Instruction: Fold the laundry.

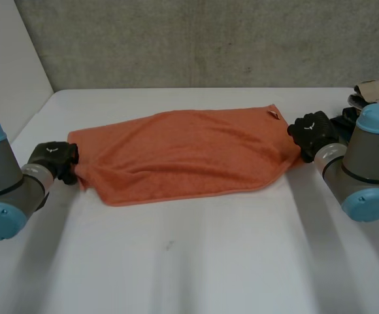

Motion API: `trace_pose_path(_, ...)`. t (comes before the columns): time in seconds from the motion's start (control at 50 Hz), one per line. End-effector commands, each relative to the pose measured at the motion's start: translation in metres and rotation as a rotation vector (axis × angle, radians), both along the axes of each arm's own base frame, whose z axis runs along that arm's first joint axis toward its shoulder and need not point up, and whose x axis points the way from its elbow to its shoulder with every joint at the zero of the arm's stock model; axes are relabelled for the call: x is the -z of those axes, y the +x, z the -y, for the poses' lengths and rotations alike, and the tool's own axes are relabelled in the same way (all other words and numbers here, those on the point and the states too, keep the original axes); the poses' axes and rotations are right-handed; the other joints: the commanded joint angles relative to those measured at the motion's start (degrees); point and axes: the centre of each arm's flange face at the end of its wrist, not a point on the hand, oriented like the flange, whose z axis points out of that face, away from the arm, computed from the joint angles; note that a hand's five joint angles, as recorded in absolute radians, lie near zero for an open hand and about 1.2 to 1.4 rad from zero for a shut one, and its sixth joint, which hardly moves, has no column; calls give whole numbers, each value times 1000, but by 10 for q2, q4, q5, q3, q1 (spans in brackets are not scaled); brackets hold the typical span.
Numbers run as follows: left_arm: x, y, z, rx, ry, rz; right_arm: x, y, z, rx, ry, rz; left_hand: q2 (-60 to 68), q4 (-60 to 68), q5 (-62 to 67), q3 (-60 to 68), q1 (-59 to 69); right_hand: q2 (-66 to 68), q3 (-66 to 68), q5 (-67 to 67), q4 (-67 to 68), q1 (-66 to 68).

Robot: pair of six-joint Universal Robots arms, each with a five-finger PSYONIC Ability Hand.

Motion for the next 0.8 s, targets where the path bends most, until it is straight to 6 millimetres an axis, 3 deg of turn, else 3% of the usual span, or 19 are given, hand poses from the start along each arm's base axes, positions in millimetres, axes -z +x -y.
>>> trace_pose_path(0.02,-22,-8,-6,34,-24,1,-4,12,-1,-108,11,63,182,188,189,187,178,154,157,160,158,157)
trace_pose_path(0.2,-27,-11,4,38,-55,4,-4,9,16,-53,-21,67,182,188,189,187,178,154,157,160,158,157)
trace_pose_path(0.34,-22,-18,28,49,-84,26,0,12,28,10,-54,58,175,181,182,180,171,154,157,160,158,157)
trace_pose_path(0.46,-30,-27,40,55,-110,82,2,18,35,62,-84,53,-291,-286,-284,-286,-296,154,157,160,158,157)
trace_pose_path(0.54,-52,-26,46,23,-181,118,-1,17,38,120,-109,51,-472,-466,-465,-467,-476,154,157,160,158,157)
trace_pose_path(0.6,-74,-22,46,4,-235,121,-3,17,37,129,-116,54,-496,-490,-489,-491,-500,154,157,160,158,157)
trace_pose_path(0.62,-86,-22,41,18,-256,120,-3,17,37,128,-117,56,-489,-483,-482,-484,-493,154,157,160,158,157)
trace_pose_path(0.66,-90,-21,33,37,-250,120,-2,18,36,123,-114,57,-474,-468,-467,-469,-478,154,157,160,158,157)
trace_pose_path(0.8,-91,-25,-24,244,-199,143,-5,18,35,113,-113,59,-340,-334,-333,-335,-344,154,157,160,158,157)
